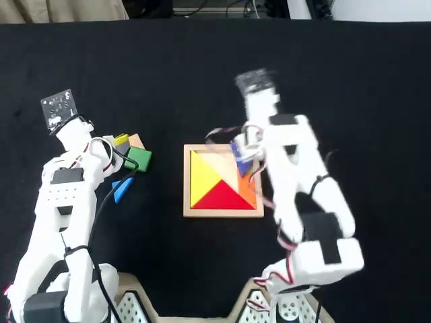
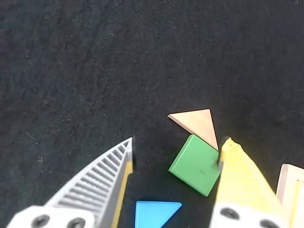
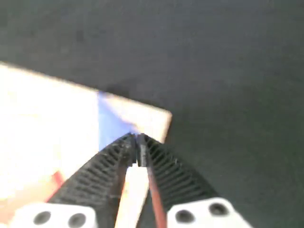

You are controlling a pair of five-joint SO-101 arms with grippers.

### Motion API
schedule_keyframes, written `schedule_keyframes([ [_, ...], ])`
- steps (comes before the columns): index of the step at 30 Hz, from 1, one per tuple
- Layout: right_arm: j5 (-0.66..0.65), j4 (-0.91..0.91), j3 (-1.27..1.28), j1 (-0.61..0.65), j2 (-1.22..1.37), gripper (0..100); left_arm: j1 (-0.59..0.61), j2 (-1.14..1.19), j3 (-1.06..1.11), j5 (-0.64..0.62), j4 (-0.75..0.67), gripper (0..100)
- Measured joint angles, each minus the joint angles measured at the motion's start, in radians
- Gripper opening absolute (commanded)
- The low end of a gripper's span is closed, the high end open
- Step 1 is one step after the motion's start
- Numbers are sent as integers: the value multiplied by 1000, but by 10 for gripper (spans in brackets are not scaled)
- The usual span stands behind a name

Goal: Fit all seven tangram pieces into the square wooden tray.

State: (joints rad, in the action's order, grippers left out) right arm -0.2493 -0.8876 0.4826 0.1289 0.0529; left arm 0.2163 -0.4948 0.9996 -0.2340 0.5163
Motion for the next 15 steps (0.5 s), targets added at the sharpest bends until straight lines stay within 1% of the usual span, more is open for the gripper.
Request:
schedule_keyframes([
  [3,-12,0,23,38,-26,11,0,0,0,0,0,287],
  [9,-23,0,26,40,-20,11,0,0,0,0,0,287],
  [15,-23,0,26,74,-6,11,0,0,0,0,0,287],
])
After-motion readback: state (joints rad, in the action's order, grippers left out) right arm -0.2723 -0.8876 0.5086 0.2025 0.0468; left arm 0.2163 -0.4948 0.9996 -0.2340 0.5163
